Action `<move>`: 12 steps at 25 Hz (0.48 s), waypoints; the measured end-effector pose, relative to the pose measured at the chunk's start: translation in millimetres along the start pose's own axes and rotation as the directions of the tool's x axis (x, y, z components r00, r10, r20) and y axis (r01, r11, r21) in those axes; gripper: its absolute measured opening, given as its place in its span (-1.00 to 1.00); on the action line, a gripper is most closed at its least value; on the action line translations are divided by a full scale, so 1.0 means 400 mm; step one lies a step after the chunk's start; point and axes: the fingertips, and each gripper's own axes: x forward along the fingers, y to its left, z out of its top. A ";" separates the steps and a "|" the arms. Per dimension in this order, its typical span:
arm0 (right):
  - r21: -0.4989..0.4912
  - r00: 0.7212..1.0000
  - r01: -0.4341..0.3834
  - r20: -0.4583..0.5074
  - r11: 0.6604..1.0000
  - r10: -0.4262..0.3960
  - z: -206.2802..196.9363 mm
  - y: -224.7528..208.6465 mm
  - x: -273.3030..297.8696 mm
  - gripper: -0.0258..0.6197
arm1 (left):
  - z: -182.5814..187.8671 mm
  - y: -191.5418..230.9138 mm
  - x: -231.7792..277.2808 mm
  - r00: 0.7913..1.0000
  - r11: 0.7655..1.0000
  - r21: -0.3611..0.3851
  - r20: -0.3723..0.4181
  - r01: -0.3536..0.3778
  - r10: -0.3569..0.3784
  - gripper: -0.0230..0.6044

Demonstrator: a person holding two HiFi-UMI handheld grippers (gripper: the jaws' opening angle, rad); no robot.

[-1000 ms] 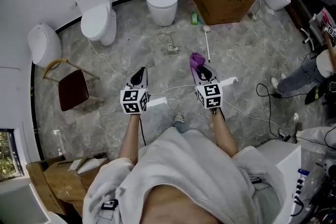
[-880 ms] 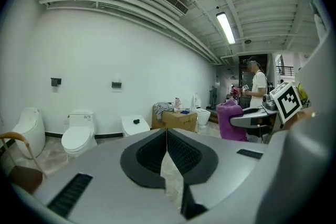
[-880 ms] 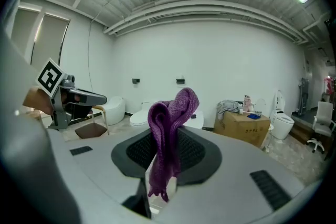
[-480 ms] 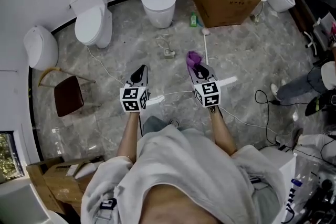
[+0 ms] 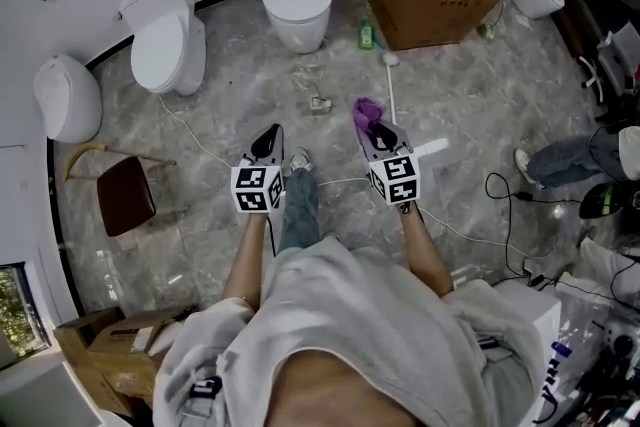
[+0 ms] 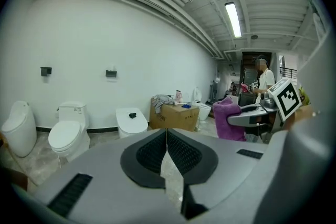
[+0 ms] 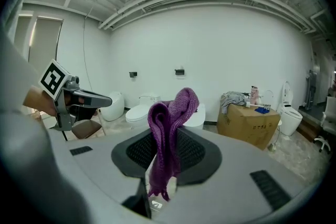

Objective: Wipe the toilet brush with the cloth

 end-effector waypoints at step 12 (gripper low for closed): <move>0.001 0.998 0.025 -0.055 1.000 -0.024 0.133 -0.118 0.359 -0.59 | 0.081 0.220 0.330 0.998 0.996 -0.065 -0.039 0.055 -0.057 -0.86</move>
